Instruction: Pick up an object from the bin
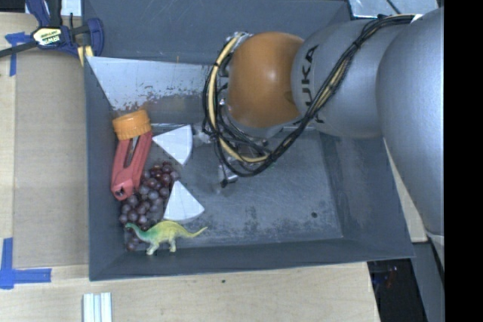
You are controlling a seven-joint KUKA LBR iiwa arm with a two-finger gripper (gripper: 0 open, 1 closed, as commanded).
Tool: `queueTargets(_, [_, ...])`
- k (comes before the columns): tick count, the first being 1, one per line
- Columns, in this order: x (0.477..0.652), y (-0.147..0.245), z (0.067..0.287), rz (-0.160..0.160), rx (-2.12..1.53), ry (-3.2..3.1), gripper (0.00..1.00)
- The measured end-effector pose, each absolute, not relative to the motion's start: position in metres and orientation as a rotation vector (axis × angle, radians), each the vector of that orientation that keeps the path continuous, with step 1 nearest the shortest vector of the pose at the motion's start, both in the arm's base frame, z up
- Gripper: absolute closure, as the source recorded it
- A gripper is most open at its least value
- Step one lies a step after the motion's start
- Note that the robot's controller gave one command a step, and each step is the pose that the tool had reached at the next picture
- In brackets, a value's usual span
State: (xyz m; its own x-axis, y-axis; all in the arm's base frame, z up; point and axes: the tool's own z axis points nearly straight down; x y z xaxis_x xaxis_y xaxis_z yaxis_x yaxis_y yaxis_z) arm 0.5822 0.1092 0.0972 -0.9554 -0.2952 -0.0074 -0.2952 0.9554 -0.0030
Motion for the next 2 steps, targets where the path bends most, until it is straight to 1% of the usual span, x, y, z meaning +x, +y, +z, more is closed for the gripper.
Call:
queueTargets(1, [0.566, 0.2, 0.1, -0.008, -0.85, 3.022, 0.0])
queueTargets(2, [0.575, 0.196, 0.077, -0.036, -1.179, 2.9, 0.0])
